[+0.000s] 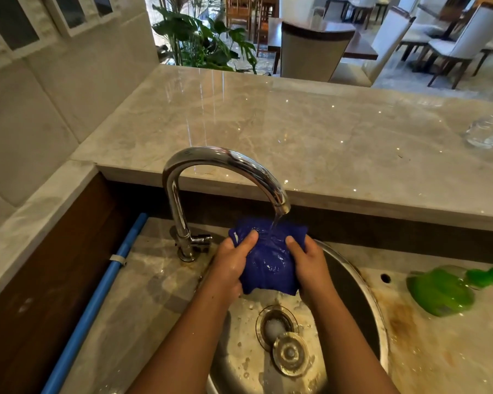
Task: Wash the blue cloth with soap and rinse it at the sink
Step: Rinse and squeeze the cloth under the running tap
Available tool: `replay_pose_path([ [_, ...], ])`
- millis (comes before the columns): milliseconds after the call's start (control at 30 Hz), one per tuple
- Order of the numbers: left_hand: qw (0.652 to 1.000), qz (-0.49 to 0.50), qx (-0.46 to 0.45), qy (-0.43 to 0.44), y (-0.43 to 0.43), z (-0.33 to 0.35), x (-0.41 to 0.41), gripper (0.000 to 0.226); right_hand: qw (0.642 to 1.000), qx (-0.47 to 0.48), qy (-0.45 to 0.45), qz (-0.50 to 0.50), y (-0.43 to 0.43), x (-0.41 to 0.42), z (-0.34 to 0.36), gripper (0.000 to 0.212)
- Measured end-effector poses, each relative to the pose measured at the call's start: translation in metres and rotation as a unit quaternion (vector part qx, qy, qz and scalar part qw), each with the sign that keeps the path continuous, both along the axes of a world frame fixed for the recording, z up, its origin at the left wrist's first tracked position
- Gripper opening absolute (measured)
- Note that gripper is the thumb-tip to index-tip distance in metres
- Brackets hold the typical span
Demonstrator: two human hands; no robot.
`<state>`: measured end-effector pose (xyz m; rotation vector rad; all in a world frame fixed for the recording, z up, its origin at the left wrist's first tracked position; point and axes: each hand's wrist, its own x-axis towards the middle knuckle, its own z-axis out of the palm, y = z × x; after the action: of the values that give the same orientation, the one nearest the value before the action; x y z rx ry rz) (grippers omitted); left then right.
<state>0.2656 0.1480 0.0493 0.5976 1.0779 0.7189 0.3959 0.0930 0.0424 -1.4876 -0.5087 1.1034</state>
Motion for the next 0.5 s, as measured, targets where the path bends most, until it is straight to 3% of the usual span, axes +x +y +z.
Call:
replay_pose_path([
  [133, 0.997, 0.029, 0.032, 0.057, -0.002, 0.0, 0.002, 0.027, 0.999, -0.008, -0.03, -0.025, 0.003, -0.011, -0.005, 0.017],
  [400, 0.976, -0.012, 0.136, 0.17, 0.006, -0.003, -0.011, 0.012, 0.992, 0.011, -0.11, -0.057, 0.011, -0.021, -0.009, 0.018],
  [500, 0.969, 0.032, 0.155, 0.188, 0.007, -0.003, -0.009, 0.017, 0.991, 0.024, -0.131, -0.034, 0.017, -0.019, -0.004, 0.017],
])
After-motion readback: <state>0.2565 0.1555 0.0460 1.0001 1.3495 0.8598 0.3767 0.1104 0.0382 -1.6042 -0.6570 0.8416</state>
